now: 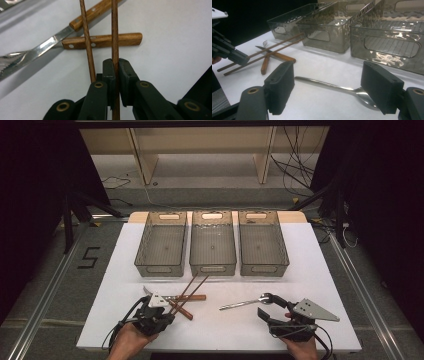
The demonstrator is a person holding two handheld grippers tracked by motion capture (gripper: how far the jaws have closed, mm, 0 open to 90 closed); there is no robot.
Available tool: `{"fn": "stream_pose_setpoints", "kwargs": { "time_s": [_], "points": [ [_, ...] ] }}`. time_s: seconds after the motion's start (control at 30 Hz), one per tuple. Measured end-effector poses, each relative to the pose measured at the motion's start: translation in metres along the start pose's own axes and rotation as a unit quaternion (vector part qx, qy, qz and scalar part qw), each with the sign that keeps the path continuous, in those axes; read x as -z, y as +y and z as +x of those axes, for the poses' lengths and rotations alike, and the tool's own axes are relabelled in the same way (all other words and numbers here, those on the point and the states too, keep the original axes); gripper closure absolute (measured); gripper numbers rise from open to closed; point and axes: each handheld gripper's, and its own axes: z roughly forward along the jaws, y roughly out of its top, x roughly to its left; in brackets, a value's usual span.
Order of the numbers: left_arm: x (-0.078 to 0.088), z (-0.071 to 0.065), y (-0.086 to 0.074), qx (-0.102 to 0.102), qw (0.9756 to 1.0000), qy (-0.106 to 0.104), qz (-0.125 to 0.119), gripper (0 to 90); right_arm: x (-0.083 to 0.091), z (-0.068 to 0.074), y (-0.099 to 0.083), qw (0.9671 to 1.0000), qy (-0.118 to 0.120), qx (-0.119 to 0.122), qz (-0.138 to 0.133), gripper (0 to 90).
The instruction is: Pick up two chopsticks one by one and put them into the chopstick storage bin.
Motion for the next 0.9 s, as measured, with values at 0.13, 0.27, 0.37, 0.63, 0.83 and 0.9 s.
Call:
{"fn": "stream_pose_setpoints", "kwargs": {
  "time_s": [0.13,0.27,0.37,0.63,0.83,0.9],
  "points": [
    [0.006,0.002,0.004,0.003,0.9998,-0.002,-0.017,84.4,0.000,0.000,0.000,1.0000,0.000,-0.001,-0.002,27.4],
    [0.013,0.005,0.010,0.000,0.9994,-0.002,-0.034,84.4,0.000,0.000,0.000,1.0000,0.001,-0.002,-0.002,27.4],
    [0.018,0.009,0.015,0.001,0.9990,0.001,-0.045,84.4,0.000,-0.001,0.000,1.0000,0.001,-0.002,-0.001,27.4],
    [0.026,0.019,0.031,0.005,0.9974,0.007,-0.072,84.4,0.000,-0.001,0.000,1.0000,0.001,-0.004,-0.002,27.5],
    [0.032,0.032,0.046,0.017,0.9946,0.016,-0.101,84.4,0.000,-0.001,0.000,1.0000,0.001,-0.005,-0.004,27.4],
    [0.034,0.036,0.050,0.021,0.9933,0.014,-0.113,84.4,0.001,-0.002,0.000,1.0000,0.000,-0.004,-0.002,27.4]
  ]
}}
